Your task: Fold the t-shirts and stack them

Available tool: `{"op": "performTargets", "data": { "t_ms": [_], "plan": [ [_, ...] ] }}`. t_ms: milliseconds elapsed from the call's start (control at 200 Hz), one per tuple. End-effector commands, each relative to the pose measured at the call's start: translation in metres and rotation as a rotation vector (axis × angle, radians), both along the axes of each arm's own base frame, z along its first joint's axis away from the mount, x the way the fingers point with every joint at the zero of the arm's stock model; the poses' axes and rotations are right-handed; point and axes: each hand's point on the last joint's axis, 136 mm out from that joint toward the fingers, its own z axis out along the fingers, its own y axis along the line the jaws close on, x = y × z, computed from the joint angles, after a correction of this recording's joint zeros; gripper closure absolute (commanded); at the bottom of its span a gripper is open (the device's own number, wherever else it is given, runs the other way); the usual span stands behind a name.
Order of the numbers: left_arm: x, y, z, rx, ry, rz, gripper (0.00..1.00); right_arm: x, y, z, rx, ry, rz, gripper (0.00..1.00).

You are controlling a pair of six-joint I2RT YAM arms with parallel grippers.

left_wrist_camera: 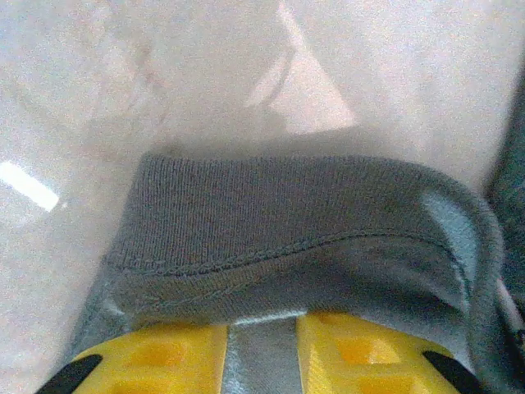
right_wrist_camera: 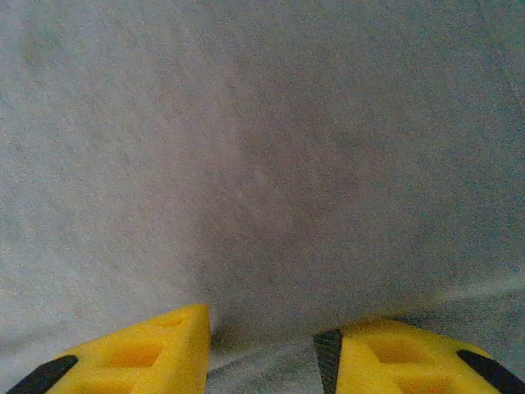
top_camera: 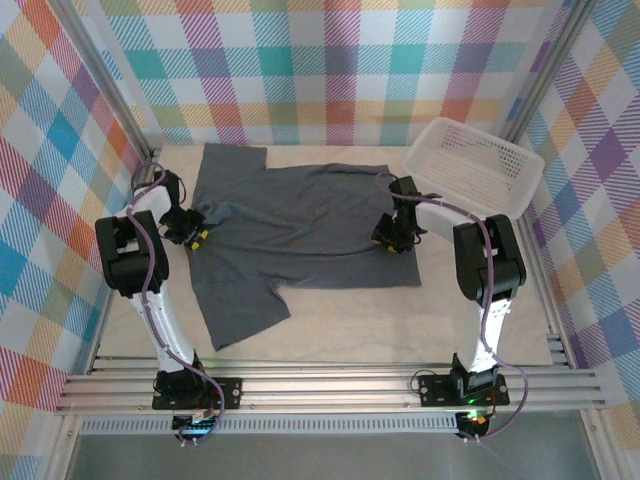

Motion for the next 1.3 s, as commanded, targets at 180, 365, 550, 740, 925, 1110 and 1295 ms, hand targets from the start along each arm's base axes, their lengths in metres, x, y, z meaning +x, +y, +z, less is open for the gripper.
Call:
{"op": "performTargets", "data": {
  "t_ms": [180, 365, 550, 740, 925, 1110, 1295],
  "plan": [
    [-0.047, -0.01, 0.075, 0.165, -0.072, -0.041, 0.48, -0.005, 0.008, 0.048, 0.015, -0.13, 0.066, 0.52],
    [-0.176, -0.077, 0.053, 0.111, 0.075, -0.007, 0.48, -0.045, -0.015, 0.081, -0.039, -0.177, 0.036, 0.47],
    [-0.264, -0.1, 0.033, 0.13, 0.125, 0.053, 0.51, -0.092, -0.022, 0.086, 0.011, -0.158, 0.005, 0.47],
    [-0.285, -0.101, 0.02, 0.163, 0.167, 0.032, 0.49, -0.116, -0.025, 0.083, 0.029, -0.139, 0.007, 0.46],
    [-0.292, -0.106, -0.003, 0.151, 0.2, 0.047, 0.49, -0.122, -0.026, 0.082, 0.036, -0.135, 0.003, 0.46],
    [-0.288, -0.104, -0.018, 0.172, 0.203, 0.041, 0.47, -0.123, -0.025, 0.079, 0.039, -0.124, 0.008, 0.46],
    [-0.281, -0.107, -0.032, 0.155, 0.169, 0.029, 0.77, -0.123, -0.028, 0.076, 0.025, -0.128, 0.002, 0.46]
  ]
}}
